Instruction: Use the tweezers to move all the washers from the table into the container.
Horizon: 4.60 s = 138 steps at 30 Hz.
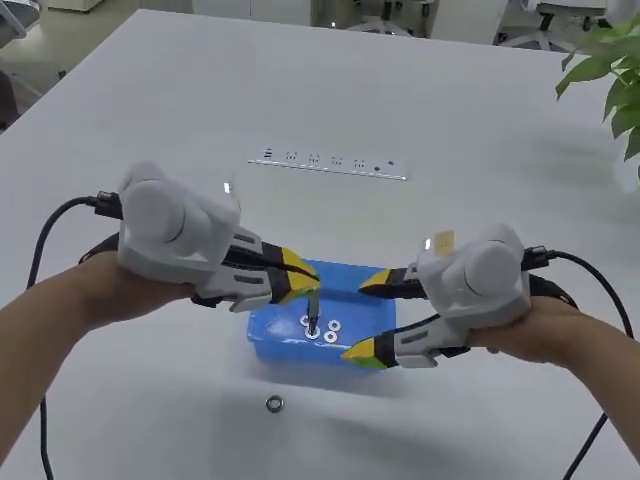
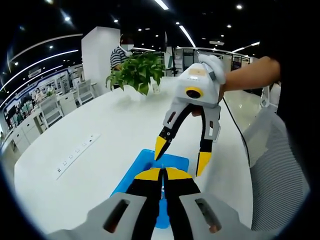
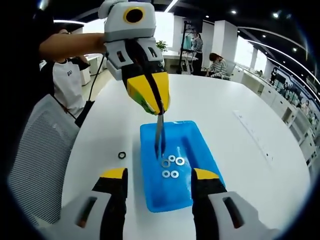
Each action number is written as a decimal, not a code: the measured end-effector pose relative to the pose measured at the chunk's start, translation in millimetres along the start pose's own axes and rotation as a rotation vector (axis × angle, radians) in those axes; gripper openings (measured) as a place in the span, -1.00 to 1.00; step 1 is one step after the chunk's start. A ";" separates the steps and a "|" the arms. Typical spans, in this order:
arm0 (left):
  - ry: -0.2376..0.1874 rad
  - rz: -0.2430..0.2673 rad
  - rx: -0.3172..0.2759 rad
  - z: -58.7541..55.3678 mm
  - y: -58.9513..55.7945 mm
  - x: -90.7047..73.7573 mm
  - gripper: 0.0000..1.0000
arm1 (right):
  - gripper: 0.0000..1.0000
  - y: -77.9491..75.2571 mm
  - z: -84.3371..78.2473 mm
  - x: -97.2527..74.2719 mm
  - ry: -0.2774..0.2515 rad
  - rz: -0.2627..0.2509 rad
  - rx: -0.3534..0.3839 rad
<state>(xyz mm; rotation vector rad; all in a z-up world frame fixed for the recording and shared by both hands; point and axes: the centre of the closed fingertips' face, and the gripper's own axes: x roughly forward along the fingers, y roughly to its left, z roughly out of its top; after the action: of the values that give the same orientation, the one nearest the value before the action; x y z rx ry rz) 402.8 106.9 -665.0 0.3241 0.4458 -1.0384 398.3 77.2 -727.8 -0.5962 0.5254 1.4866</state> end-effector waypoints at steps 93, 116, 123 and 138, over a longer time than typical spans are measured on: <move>0.076 0.007 -0.022 -38.6 -51.9 -33.6 -0.91 | 0.68 37.7 -26.4 -30.9 -0.020 -0.111 0.114; 0.060 0.003 -0.024 -49.8 -52.8 -28.4 -0.91 | 0.62 41.5 -28.8 -28.3 -0.016 -0.095 0.109; 0.073 0.003 -0.017 -51.3 -53.2 -30.3 -0.91 | 0.54 44.0 -21.3 -24.4 -0.032 -0.073 0.080; 0.079 -0.014 -0.020 -48.9 -58.7 -29.4 -0.91 | 0.10 56.5 4.6 -0.8 -0.067 0.054 -0.104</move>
<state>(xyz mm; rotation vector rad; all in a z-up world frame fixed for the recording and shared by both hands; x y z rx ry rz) 328.7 123.7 -695.5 0.3455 0.5296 -1.0367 341.6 79.3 -726.3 -0.6157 0.4167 1.5871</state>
